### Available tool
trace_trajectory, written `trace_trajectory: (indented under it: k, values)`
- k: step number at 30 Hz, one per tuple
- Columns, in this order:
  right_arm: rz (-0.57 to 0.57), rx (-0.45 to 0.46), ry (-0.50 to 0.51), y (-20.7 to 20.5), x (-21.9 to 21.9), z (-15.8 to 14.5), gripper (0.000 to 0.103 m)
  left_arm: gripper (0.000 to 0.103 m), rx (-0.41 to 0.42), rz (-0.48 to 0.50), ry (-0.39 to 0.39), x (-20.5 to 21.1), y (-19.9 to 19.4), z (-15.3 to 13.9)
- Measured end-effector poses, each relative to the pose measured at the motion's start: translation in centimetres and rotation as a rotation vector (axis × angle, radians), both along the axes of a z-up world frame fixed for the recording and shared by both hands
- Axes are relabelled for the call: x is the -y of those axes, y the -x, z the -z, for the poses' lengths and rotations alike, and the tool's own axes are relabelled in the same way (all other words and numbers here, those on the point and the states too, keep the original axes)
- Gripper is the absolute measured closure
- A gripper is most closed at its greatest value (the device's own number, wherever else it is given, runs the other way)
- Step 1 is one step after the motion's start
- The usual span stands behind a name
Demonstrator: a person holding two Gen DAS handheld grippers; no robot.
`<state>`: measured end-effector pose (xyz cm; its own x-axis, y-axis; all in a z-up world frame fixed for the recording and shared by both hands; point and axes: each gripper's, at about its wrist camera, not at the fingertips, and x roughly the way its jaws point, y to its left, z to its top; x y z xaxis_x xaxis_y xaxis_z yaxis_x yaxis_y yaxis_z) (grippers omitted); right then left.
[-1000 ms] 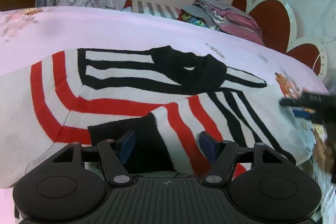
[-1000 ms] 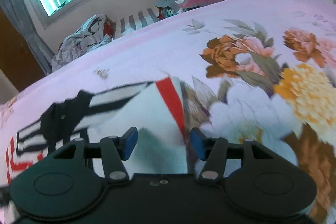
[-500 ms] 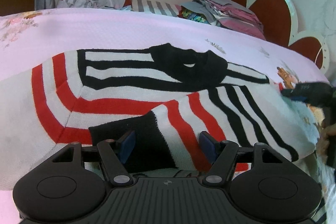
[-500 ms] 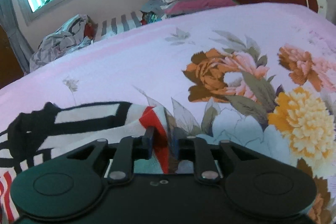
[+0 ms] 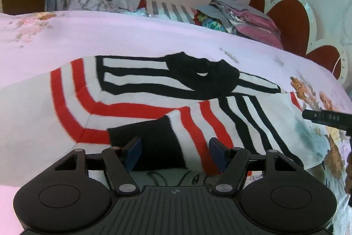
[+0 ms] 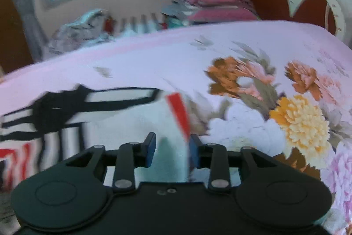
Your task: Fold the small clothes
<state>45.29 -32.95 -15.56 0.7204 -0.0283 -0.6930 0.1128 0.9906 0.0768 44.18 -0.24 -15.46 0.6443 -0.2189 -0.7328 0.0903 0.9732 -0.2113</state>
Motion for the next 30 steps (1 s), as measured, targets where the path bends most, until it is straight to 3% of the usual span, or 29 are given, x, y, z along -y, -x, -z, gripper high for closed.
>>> trace_trajectory:
  k: [11, 15, 18, 30]
  values:
    - [-0.257, 0.008, -0.032, 3.8, -10.6, -1.5, 0.055, 0.036, -0.008, -0.138, 0.011, -6.2, 4.3, -1.2]
    - [-0.309, 0.0, -0.032, 3.5, -14.0, -1.1, 0.053, 0.035, -0.017, -0.218, 0.014, -9.7, 5.8, -1.2]
    - [-0.342, -0.012, -0.026, 2.9, -16.6, -0.5, 0.053, 0.028, -0.022, -0.278, 0.013, -12.3, 6.8, -1.0]
    - [-0.439, -0.038, -0.029, 1.7, -24.6, 0.6, 0.051, 0.028, -0.06, -0.551, 0.066, -24.3, 10.0, 1.4]
